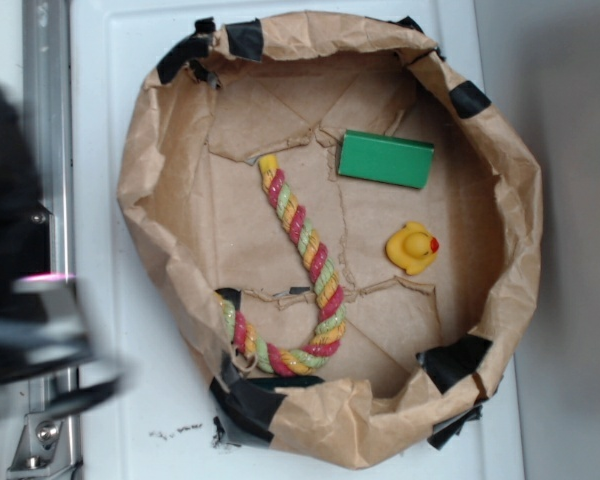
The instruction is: Grab the yellow duck.
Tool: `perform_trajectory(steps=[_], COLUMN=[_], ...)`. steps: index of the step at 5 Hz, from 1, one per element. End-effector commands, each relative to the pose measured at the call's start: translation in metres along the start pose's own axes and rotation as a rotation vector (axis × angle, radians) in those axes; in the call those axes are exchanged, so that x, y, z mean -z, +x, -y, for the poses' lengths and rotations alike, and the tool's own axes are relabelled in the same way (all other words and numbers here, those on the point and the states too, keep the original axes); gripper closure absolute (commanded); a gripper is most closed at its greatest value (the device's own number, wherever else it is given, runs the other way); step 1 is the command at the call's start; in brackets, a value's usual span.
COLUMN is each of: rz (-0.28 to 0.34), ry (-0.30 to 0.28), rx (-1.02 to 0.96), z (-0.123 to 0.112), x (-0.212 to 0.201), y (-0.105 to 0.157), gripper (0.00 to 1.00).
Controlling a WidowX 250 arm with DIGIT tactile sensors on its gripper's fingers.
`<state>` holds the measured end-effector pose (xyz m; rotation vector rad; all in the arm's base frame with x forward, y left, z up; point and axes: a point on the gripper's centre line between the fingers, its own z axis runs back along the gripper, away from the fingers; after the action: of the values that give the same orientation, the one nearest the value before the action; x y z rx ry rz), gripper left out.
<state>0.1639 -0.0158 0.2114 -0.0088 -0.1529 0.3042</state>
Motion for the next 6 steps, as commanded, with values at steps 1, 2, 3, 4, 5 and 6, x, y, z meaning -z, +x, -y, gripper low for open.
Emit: perform_trajectory(steps=[1,2,3,4,5,6], rz=[0.125,0.126,0.093,0.088,0.094,0.119], ry=[-0.074,-0.002,0.040,0.065,0.074,0.074], rx=[-0.281,-0.325,-0.325,-0.328,-0.353,-0.380], z=[0.018,0.016,0.019,0.020,0.012,0.001], x=[0.059,0.090,0.116,0.130,0.136,0.138], y=[0.057,0.074,0.092,0.105,0.113,0.116], gripper=[0.00,0.00,0.00,0.00,0.00,0.00])
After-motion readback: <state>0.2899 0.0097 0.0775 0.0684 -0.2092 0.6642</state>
